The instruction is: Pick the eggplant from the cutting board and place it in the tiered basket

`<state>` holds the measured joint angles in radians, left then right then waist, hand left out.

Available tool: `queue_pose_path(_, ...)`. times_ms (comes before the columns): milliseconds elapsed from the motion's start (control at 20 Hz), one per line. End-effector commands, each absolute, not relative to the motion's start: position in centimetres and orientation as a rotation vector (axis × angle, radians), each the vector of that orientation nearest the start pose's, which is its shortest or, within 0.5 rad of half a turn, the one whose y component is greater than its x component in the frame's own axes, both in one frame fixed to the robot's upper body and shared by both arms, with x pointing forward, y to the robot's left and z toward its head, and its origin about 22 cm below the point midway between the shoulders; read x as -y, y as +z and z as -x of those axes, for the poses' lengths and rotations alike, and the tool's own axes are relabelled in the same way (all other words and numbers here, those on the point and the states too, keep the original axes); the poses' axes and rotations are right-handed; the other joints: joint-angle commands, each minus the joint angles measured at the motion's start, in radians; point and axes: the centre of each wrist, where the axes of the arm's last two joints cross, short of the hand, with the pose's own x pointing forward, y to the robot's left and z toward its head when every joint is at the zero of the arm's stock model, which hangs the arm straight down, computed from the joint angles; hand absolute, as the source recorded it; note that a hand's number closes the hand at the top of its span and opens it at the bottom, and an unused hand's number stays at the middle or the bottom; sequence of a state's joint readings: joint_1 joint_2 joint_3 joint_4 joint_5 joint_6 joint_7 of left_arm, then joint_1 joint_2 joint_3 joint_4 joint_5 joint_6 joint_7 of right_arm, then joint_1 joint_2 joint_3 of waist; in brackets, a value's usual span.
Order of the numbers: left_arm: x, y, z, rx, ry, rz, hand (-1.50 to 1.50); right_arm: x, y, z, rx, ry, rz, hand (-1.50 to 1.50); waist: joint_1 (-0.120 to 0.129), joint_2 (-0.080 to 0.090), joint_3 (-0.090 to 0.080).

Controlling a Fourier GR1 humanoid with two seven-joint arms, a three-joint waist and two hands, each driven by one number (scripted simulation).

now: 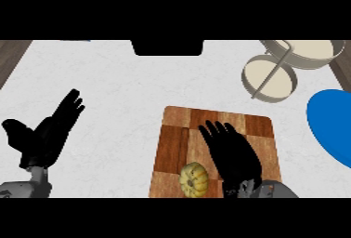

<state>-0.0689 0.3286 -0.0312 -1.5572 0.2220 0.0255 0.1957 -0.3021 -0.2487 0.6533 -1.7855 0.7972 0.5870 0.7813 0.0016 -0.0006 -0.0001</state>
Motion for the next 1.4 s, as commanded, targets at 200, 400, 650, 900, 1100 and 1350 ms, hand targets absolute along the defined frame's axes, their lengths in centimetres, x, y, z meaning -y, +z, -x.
queue_pose_path(200, -28.1, 3.9, -25.8, 1.419, -0.079, -0.075, 0.00, 13.1, 4.4, -23.1, 0.973, 1.564, 0.797, -1.50, -0.001, 0.000, 0.000)
queue_pose_path(400, -27.9, 3.3, -25.2, 1.430, -0.091, -0.081, 0.00, 13.0, 2.2, -26.0, 0.998, 1.552, 0.857, -1.50, 0.004, 0.001, 0.000)
queue_pose_path(650, -29.0, 3.4, -25.6, 1.411, -0.102, -0.086, 0.00, 15.4, 3.6, -27.0, 1.021, 1.548, 0.890, -1.50, -0.001, 0.000, 0.000)
queue_pose_path(900, -29.0, 3.9, -25.4, 1.420, -0.113, -0.071, 0.00, 12.1, 0.9, -25.0, 0.862, 1.644, 0.842, 1.50, 0.002, 0.000, 0.000)
queue_pose_path(1100, -29.5, 3.2, -26.0, 1.417, -0.104, -0.089, 0.00, 14.0, 1.5, -26.9, 0.833, 1.686, 0.802, 1.50, 0.000, 0.001, 0.000)
queue_pose_path(1350, -28.4, 3.1, -24.1, 1.409, -0.097, -0.070, 0.00, 14.7, 0.6, -25.5, 0.882, 1.774, 0.853, 1.50, 0.002, 0.000, 0.000)
